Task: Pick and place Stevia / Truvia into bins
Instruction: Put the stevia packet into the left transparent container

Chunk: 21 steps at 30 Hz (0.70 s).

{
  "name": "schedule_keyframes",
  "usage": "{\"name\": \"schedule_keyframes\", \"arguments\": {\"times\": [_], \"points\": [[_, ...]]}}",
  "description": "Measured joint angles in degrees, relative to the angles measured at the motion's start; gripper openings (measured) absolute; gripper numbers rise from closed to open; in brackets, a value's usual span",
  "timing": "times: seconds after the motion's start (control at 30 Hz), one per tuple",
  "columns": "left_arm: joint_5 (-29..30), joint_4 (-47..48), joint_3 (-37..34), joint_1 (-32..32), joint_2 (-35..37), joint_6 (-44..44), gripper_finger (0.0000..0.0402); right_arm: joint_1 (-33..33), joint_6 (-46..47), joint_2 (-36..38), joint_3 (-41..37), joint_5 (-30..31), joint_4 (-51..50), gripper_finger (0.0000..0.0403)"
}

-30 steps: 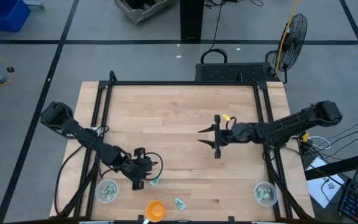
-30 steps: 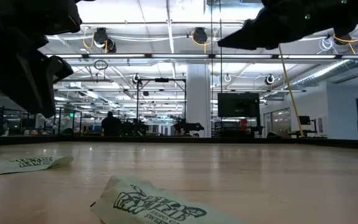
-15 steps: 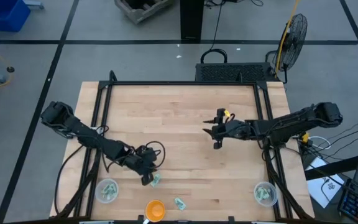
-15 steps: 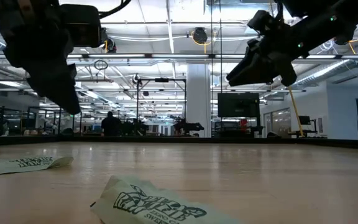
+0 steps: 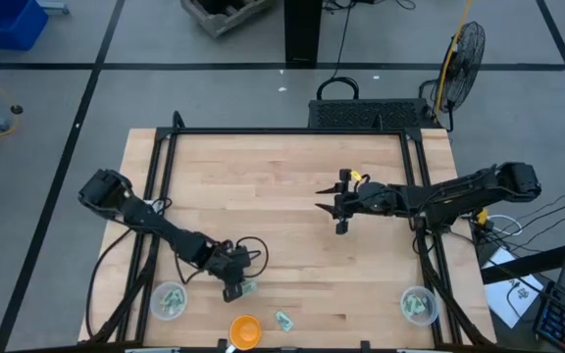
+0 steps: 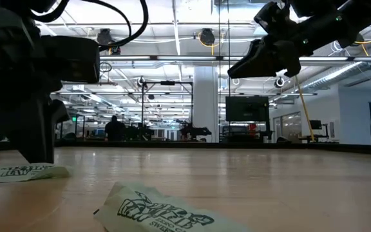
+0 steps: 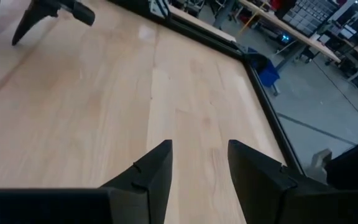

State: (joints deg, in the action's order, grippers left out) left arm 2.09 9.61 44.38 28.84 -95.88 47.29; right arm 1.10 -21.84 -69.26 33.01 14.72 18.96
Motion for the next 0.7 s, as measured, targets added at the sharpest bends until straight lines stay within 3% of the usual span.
{"name": "schedule_keyframes", "arguments": {"times": [0.23,0.47,0.7], "points": [[-0.07,-1.47,-0.17,0.0,0.48,0.66,0.0113,0.0,-1.82,0.0,0.0,-0.02,-0.39,0.0147],[-0.05,-4.8,-0.17,0.0,4.88,-5.17,0.0113,0.0,-1.84,0.0,0.0,-0.02,-0.68,0.0148],[-3.57,-8.47,-0.17,0.21,1.54,-5.67,0.0113,0.0,-1.84,0.0,0.0,-0.02,-0.65,0.0149]]}}
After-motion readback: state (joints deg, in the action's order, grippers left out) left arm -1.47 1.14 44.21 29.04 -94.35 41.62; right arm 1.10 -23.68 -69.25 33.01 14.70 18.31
